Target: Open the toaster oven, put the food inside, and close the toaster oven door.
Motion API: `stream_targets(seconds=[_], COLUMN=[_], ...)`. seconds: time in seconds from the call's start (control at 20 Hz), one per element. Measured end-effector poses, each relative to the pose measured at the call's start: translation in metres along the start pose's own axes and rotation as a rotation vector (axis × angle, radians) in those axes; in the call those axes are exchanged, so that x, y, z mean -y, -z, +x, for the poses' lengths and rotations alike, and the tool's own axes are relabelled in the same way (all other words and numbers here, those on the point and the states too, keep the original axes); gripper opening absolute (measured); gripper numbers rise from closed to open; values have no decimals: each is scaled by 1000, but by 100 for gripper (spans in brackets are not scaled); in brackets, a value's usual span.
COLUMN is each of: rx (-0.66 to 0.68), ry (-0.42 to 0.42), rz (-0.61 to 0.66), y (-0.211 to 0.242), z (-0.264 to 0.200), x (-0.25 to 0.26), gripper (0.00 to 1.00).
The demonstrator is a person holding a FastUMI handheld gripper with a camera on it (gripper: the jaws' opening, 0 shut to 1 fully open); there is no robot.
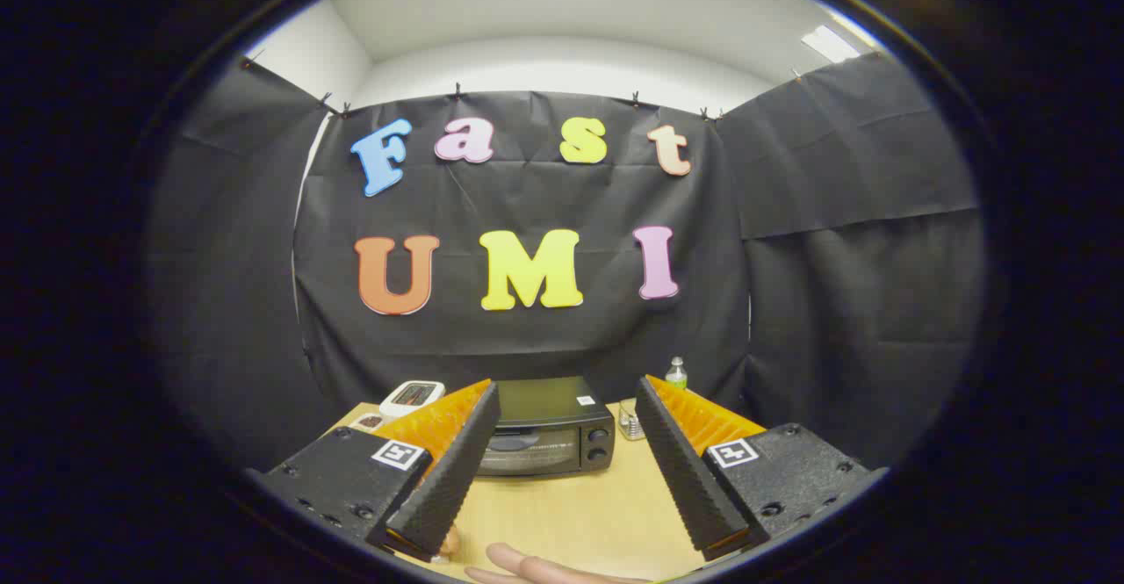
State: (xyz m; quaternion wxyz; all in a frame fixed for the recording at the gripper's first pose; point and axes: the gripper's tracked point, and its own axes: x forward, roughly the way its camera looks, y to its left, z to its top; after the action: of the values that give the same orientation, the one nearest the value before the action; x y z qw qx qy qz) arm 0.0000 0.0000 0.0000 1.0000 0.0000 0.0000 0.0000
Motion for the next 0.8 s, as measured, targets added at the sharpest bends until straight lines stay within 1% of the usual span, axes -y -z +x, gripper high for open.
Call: stream_targets(seconds=[0.2,0.45,0.65,0.8], rx=[-9,-26,-59,-80], ry=[-1,19,37,30], rz=[-7,-18,-20,-25], y=[4,16,34,47], z=[6,24,55,83], x=[-5,-2,-4,-9], gripper=[100,100,100,100])
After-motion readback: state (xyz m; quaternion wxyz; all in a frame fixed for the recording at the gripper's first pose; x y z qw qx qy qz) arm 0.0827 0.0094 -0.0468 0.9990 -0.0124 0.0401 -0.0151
